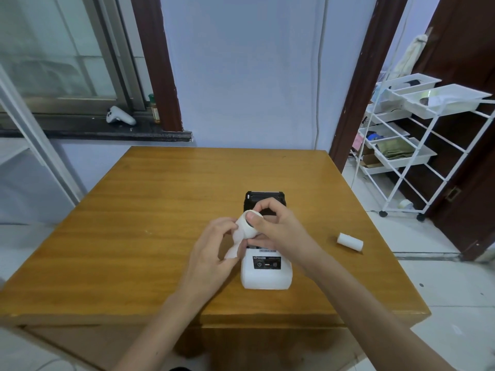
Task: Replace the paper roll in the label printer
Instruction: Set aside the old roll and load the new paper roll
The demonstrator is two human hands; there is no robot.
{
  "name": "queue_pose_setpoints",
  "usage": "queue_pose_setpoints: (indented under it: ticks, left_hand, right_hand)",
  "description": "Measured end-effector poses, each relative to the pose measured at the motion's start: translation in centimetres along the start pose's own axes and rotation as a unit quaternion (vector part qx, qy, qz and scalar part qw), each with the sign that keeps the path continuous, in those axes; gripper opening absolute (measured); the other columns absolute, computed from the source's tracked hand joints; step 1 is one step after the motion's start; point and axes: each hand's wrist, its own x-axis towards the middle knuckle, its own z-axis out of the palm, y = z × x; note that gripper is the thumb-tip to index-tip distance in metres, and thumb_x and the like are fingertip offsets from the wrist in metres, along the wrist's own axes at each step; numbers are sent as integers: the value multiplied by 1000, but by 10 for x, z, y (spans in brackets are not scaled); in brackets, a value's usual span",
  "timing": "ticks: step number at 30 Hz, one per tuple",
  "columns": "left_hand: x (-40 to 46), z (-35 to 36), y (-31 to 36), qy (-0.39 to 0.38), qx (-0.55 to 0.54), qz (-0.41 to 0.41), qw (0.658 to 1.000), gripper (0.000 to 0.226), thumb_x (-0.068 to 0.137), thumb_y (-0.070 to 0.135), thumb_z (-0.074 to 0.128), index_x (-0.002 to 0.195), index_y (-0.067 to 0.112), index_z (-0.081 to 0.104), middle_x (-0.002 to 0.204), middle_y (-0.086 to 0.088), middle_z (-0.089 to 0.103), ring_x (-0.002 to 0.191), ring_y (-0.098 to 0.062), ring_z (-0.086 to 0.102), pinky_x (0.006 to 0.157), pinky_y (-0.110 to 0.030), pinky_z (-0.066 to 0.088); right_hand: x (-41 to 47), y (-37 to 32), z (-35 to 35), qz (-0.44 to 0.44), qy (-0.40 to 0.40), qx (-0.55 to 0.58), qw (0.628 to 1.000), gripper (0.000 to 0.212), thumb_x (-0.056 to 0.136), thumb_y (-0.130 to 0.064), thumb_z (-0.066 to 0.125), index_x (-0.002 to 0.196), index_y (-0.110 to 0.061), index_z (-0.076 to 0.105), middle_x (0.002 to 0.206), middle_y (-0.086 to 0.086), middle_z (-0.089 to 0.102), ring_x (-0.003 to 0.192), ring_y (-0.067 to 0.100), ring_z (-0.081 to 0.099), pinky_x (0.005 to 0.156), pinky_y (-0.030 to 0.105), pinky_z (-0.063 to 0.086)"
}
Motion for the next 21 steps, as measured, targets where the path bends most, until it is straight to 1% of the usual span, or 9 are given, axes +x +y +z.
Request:
queue_pose_setpoints:
  ticks: [2, 4, 7, 9, 13, 15, 18, 19, 21]
  left_hand:
    - [1, 0, 0, 15, 11, 8, 1000, 25, 92, 29, 62, 112, 15, 55, 112, -4, 61, 103, -3, 53, 89, -13, 42]
    - [1, -1, 0, 26, 12, 9, 1000, 24, 92, 28, 61, 110, 15, 54, 110, -5, 60, 102, 4, 50, 89, -10, 39]
    - [2, -2, 1, 32, 13, 9, 999, 23, 92, 27, 61, 110, 15, 53, 109, -4, 59, 103, 8, 48, 88, -8, 38]
    - [2, -1, 3, 25, 12, 15, 1000, 24, 91, 26, 61, 111, 15, 53, 109, -3, 60, 104, 10, 48, 89, -7, 38]
    - [2, -1, 6, 10, 17, 16, 1000, 26, 91, 29, 60, 113, 18, 51, 109, 0, 60, 99, 6, 49, 88, -8, 41]
    - [1, -1, 7, 7, 20, 16, 1000, 27, 93, 35, 58, 113, 19, 51, 109, 2, 59, 97, 0, 51, 87, -10, 43]
    - [1, -2, 7, 13, 15, 3, 1000, 27, 94, 38, 58, 110, 17, 53, 107, 2, 61, 94, -3, 54, 84, -11, 44]
    - [1, -2, 6, 16, 14, 2, 1000, 26, 93, 36, 59, 109, 17, 53, 107, 2, 61, 94, -2, 54, 84, -12, 45]
    - [0, -3, 7, 19, 9, 4, 1000, 25, 91, 33, 61, 109, 18, 53, 109, 5, 60, 97, 5, 53, 85, -9, 43]
  right_hand:
    - [0, 0, -1, 9, -10, -3, 1000, 20, 91, -26, 65, 99, -10, 58, 99, 21, 70, 88, 32, 74, 86, 42, 59]
    - [-2, -2, -4, 24, -38, -6, 999, 26, 89, -29, 68, 107, -12, 59, 106, 20, 72, 94, 33, 73, 90, 41, 57]
    - [-7, -7, -12, 16, -85, -59, 994, 31, 88, -17, 70, 116, -16, 57, 107, 12, 75, 98, 26, 73, 89, 33, 57]
    - [-9, -9, -16, -9, -89, -116, 989, 34, 86, -10, 70, 116, -15, 55, 108, 6, 75, 99, 22, 72, 88, 31, 57]
    - [-7, -8, -14, -51, -63, -170, 982, 41, 82, -11, 75, 118, -16, 56, 114, 1, 70, 99, 19, 71, 88, 41, 58]
    - [-7, -5, -11, -66, -49, -201, 976, 45, 81, -15, 75, 122, -21, 55, 115, 0, 69, 94, 17, 72, 85, 39, 59]
    - [-5, -1, -9, -95, -29, -227, 969, 36, 82, -24, 74, 115, -29, 62, 111, -8, 70, 99, 9, 70, 87, 36, 58]
    - [-4, 0, -9, -93, -32, -205, 974, 28, 83, -26, 73, 110, -30, 65, 108, -7, 71, 101, 9, 69, 88, 36, 58]
    - [-3, -1, -10, -58, -45, -122, 990, 16, 89, -25, 68, 105, -26, 69, 105, -1, 74, 94, 14, 72, 84, 36, 60]
